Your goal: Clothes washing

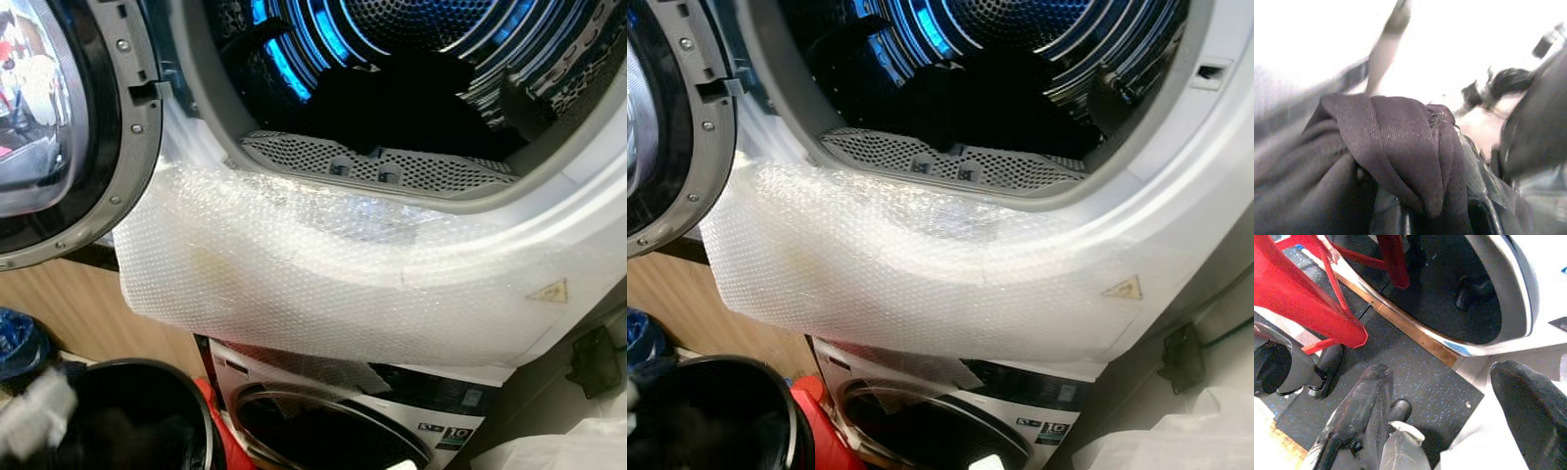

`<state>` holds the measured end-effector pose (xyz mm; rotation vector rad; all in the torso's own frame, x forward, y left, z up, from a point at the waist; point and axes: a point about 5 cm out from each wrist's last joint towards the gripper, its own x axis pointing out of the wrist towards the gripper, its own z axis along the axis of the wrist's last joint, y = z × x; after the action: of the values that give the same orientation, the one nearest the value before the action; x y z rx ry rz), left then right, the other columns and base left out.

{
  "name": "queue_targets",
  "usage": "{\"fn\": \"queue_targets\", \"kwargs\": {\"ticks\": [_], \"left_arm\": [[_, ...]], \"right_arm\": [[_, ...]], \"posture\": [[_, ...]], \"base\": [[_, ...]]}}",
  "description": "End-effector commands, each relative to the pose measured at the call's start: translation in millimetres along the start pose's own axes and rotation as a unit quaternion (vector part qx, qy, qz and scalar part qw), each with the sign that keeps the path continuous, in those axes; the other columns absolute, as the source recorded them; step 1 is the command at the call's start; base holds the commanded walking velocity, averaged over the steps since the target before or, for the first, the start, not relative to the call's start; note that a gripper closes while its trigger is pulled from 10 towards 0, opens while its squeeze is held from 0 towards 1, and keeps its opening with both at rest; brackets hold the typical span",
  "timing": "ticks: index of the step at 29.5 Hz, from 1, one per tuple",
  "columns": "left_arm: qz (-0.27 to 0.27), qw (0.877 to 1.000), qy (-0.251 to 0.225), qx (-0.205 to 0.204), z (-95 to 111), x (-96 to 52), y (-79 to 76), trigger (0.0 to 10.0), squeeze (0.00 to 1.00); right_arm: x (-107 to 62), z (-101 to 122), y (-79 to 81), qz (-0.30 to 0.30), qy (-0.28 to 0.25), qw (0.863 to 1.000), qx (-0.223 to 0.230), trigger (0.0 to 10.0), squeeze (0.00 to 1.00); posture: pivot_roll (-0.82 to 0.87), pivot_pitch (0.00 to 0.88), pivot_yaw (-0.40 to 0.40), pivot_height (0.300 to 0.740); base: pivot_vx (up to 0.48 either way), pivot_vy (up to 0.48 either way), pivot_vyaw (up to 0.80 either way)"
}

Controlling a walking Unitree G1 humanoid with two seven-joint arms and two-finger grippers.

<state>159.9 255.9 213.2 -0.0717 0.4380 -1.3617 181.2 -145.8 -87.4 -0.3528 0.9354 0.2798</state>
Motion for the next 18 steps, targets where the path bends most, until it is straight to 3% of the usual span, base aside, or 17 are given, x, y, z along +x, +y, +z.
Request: {"fn": "queue_targets", "kwargs": {"ticks": [1, 7, 9, 10, 13, 15, 18], "left_arm": [[-0.025, 0.998, -0.041, 0.039, 21, 6.0, -6.5, 0.0, 0.0], [-0.055, 0.988, -0.122, 0.076, 51, 18.7, -2.1, 0.0, 0.0], [-0.082, 0.981, -0.151, 0.092, 63, 29.8, 1.3, 0.0, 0.0], [-0.101, 0.977, -0.156, 0.101, 69, 42.6, 5.6, 0.0, 0.0], [-0.113, 0.974, -0.153, 0.123, 76, 60.5, 12.7, 0.0, 0.0], [-0.135, 0.962, -0.179, 0.155, 98, 85.5, 21.7, 0.0, 0.0], [-0.176, 0.947, -0.196, 0.182, 119, 100.1, 22.0, 0.0, 0.0]], "right_arm": [[0.8, 4, -1.4, 0.001, -0.002, 1.0, -0.002, 10.0, 0.0], [1.3, 6, -2.4, 0.0, -0.003, 1.0, -0.002, 10.0, 0.0], [1.4, 6, -1.8, 0.0, -0.003, 1.0, -0.001, 10.0, 0.0], [1.4, 6, -0.5, 0.0, -0.003, 1.0, -0.001, 10.0, 0.0], [1.4, 6, 0.7, 0.001, -0.002, 1.0, 0.0, 10.0, 0.0], [1.5, 6, 1.2, -0.002, -0.003, 1.0, 0.009, 10.0, 0.0], [1.6, 7, 1.2, -0.006, -0.004, 1.0, 0.016, 10.0, 0.0]], "posture": [[0.3, 0.0, -0.015, 0.74], [0.3, 0.0, -0.012, 0.74], [0.3, 0.0, -0.013, 0.74], [0.3, 0.0, -0.009, 0.74], [0.29, 0.0, -0.004, 0.74], [0.27, 0.0, 0.005, 0.74], [0.26, 0.0, 0.008, 0.74]], "base": [[0.0, 0.0, 0.0], [0.0, 0.0, 0.0], [0.0, 0.0, 0.0], [0.0, 0.0, 0.0], [0.0, 0.0, 0.0], [0.0, 0.0, 0.0], [0.0, 0.0, 0.0]]}}
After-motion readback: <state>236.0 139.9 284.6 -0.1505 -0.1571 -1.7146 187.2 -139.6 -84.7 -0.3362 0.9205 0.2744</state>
